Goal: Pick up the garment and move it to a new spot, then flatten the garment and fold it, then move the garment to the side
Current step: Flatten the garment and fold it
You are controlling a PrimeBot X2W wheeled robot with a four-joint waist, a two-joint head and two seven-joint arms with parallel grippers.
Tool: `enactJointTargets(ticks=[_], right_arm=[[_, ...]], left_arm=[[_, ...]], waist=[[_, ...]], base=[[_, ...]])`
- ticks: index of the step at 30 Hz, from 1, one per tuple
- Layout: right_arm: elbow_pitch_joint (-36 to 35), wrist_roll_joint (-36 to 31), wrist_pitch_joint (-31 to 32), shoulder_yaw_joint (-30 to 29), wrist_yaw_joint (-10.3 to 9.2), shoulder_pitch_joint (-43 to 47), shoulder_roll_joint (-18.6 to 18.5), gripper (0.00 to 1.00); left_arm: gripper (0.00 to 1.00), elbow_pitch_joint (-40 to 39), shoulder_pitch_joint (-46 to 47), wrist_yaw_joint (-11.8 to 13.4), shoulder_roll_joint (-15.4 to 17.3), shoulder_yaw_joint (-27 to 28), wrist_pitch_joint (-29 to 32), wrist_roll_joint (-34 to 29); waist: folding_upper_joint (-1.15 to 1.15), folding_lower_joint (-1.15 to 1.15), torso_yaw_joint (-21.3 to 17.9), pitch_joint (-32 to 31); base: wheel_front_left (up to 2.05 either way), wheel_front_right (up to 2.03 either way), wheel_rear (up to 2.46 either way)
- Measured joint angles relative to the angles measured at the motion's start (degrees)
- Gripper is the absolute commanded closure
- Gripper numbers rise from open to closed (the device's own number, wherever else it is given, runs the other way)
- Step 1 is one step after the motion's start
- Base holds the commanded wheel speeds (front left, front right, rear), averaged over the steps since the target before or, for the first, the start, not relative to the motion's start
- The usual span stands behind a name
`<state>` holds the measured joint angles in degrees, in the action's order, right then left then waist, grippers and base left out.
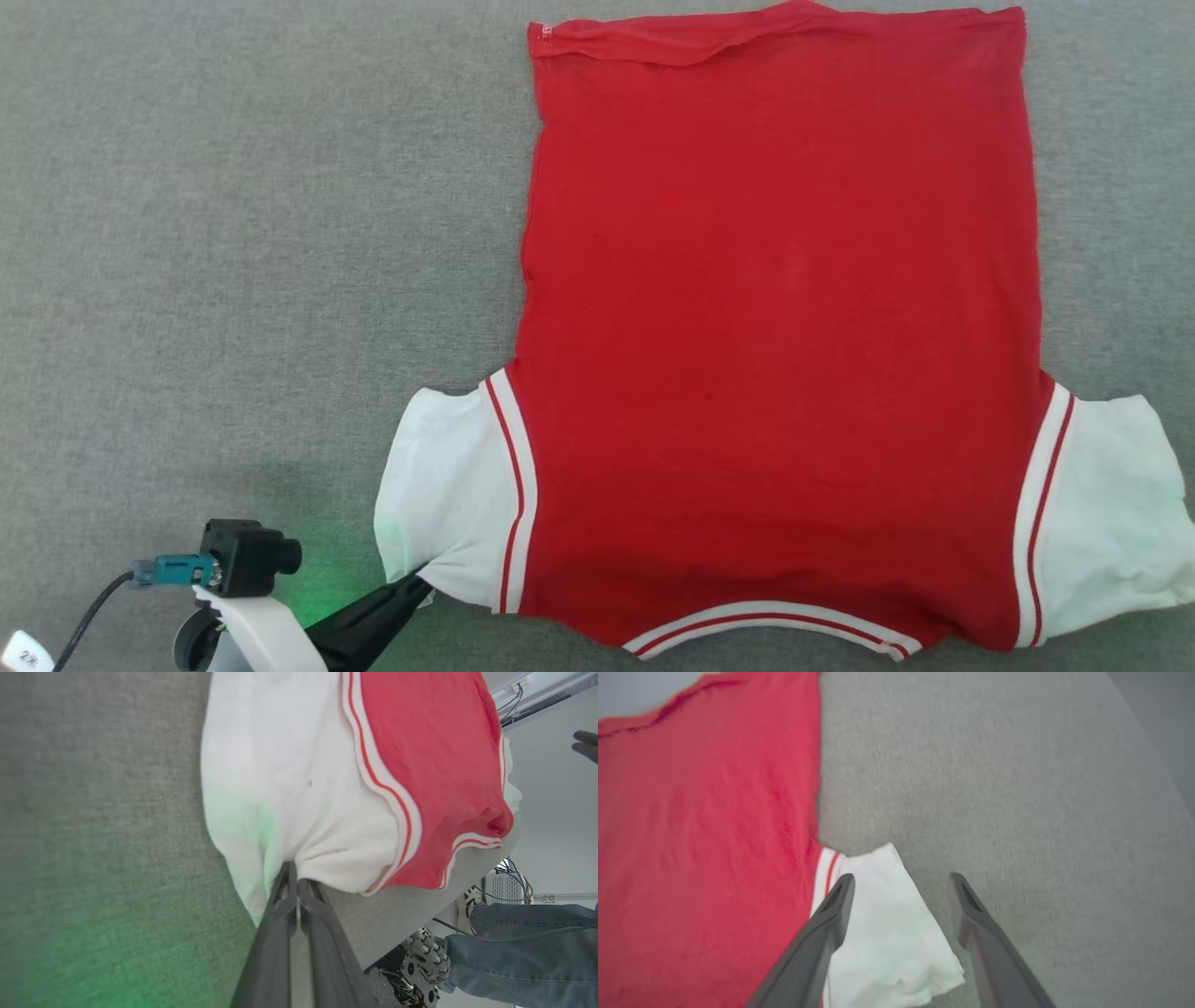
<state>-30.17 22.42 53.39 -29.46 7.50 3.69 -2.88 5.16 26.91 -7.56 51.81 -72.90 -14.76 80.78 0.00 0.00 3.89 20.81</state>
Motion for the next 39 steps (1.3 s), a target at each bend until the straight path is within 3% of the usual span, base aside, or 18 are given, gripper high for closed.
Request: enactJointTargets(ticks=[3,6,14,19,29,37,38,39], right_arm=[[-3.45,-0.45,2.82,-1.13,0.00,-5.52,-1.25,0.00],[-1.53,-3.42,7.58,1.32,0.00,-15.56,-4.74,0.00],[15.48,-13.23,11.21,6.08,0.00,-39.82,-6.75,0.00],[25.59,-21.19,9.85,4.72,0.00,-51.00,-6.95,0.00],[36.17,-32.47,8.81,-0.05,0.00,-63.91,-6.80,0.00],[39.44,-36.68,9.80,-0.23,0.00,-66.61,-5.21,0.00],[39.49,-36.85,9.96,-0.01,0.00,-66.64,-5.06,0.03],[39.53,-36.88,10.15,0.11,0.00,-66.73,-4.88,0.51]], left_arm=[[1.00,-0.83,0.16,0.00,-0.25,-0.02,-0.14,-1.04],[1.00,-2.03,1.08,0.00,-1.07,-0.22,-0.15,-2.59],[1.00,-4.32,3.60,0.00,-2.35,-0.31,-0.18,-3.78],[1.00,-4.98,5.14,-0.02,-3.16,-0.37,-0.23,-3.89],[1.00,-7.48,6.74,-0.42,-3.53,-0.21,-0.73,-5.54],[1.00,-8.86,7.21,-0.59,-3.01,-0.02,-0.92,-5.63],[1.00,-8.91,7.27,-0.59,-2.92,-0.03,-0.92,-5.60],[1.00,-8.94,7.33,-0.60,-2.85,-0.04,-0.92,-5.49]], waist=[[0.00,0.00,0.59,0.48],[0.00,0.00,1.86,1.61],[0.00,0.00,5.44,5.61],[0.00,0.00,7.83,9.06],[0.00,0.00,11.22,15.68],[0.00,0.00,11.38,18.37],[0.00,0.00,11.29,18.55],[0.00,0.00,11.20,18.66]], base=[[0.00,0.00,0.00],[0.00,0.00,0.00],[0.00,0.00,0.00],[0.00,0.00,0.00],[0.00,0.00,0.00],[0.00,0.00,0.00],[0.00,0.00,0.00],[0.00,0.00,0.00]])
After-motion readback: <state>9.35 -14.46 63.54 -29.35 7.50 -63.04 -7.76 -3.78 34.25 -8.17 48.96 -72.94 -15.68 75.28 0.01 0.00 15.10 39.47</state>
